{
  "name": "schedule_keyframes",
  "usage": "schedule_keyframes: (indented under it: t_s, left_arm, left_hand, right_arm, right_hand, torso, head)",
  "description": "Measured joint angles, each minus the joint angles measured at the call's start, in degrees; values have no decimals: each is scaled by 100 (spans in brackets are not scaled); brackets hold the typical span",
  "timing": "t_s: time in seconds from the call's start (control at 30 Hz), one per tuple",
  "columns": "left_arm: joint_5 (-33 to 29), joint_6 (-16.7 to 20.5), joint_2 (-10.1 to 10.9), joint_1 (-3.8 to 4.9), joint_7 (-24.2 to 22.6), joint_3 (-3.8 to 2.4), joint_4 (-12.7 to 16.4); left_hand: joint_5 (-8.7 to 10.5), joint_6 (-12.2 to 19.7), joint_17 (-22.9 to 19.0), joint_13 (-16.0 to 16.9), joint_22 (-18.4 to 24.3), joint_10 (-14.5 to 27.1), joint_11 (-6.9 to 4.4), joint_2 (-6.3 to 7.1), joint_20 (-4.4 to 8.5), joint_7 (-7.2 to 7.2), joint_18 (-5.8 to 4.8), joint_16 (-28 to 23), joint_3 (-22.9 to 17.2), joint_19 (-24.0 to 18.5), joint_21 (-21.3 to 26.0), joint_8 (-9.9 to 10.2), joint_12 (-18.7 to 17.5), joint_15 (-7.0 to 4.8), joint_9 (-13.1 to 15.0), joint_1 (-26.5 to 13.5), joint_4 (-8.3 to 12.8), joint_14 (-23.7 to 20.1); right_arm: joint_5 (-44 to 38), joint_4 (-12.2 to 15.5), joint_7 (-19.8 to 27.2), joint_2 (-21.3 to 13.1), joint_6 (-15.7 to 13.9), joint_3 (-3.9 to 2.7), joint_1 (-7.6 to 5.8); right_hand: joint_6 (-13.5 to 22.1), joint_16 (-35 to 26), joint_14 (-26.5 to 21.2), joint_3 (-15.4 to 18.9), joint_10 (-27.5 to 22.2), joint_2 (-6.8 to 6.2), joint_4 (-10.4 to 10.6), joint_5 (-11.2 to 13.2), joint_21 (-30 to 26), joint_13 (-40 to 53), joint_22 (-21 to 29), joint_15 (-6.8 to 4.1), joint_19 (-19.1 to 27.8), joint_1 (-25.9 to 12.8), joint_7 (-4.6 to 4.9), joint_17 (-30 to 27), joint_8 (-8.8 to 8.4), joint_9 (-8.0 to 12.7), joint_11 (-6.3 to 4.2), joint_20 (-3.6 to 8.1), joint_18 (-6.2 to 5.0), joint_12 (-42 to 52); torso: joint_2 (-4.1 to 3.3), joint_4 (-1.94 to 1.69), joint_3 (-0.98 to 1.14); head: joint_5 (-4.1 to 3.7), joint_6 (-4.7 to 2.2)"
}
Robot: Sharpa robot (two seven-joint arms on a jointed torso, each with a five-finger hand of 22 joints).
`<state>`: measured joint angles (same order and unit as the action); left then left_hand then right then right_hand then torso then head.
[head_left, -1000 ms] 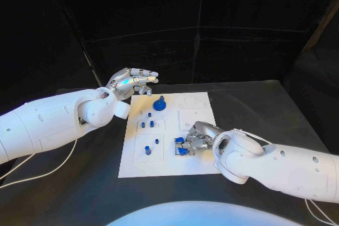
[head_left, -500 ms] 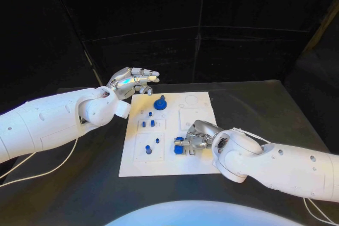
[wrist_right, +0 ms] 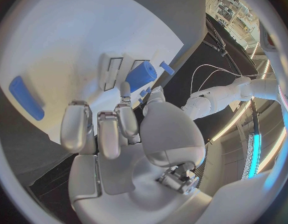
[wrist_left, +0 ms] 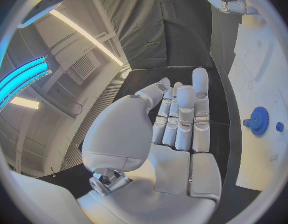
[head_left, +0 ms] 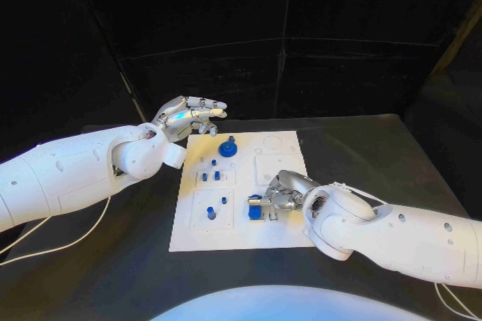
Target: Assemble the parts on the task board
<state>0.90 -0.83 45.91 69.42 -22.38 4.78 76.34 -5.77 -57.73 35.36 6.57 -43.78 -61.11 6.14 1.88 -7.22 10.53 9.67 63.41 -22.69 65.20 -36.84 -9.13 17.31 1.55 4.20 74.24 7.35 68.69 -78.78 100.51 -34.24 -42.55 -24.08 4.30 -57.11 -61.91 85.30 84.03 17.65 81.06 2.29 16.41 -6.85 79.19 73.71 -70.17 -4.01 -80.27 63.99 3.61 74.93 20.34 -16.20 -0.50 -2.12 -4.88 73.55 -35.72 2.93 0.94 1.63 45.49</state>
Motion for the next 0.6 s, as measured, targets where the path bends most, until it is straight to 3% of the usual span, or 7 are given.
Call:
schedule_keyframes:
  t_s: [0.17,0.3,0.6]
  left_arm:
    - [1,-5,1,0,8,0,0]
    - [3,-10,2,0,15,0,-11]
    - [6,-19,4,0,23,0,-49]
  left_hand:
    - [0,0,0,0,0,0,0,0,0,0,0,0,0,0,0,0,0,0,0,0,0,0]
    - [0,0,0,-1,0,0,0,0,0,0,0,0,0,0,0,0,0,0,0,0,0,0]
    - [0,0,1,-1,-1,0,0,0,0,0,0,0,0,0,0,0,0,0,0,0,0,0]
  right_arm:
    - [-63,56,2,-47,3,0,0]
    - [-115,95,20,-72,31,0,0]
    - [-193,142,99,-81,84,-3,-2]
  right_hand:
    - [0,0,0,-154,0,-27,-137,-218,0,38,-3,0,0,494,0,0,-8,-72,0,0,0,0]
    - [0,0,0,-208,-1,-99,-373,-266,0,108,-33,1,0,898,0,0,46,-136,0,0,0,5]
    - [0,0,0,-232,31,-122,-462,-189,0,141,-72,1,0,1067,0,-1,74,-186,-31,0,0,60]
  torso:
    - [0,3,2]
    - [-1,3,2]
    - [0,2,1]
  head:
    - [-7,0]
    - [-12,-3]
    - [-19,-29]
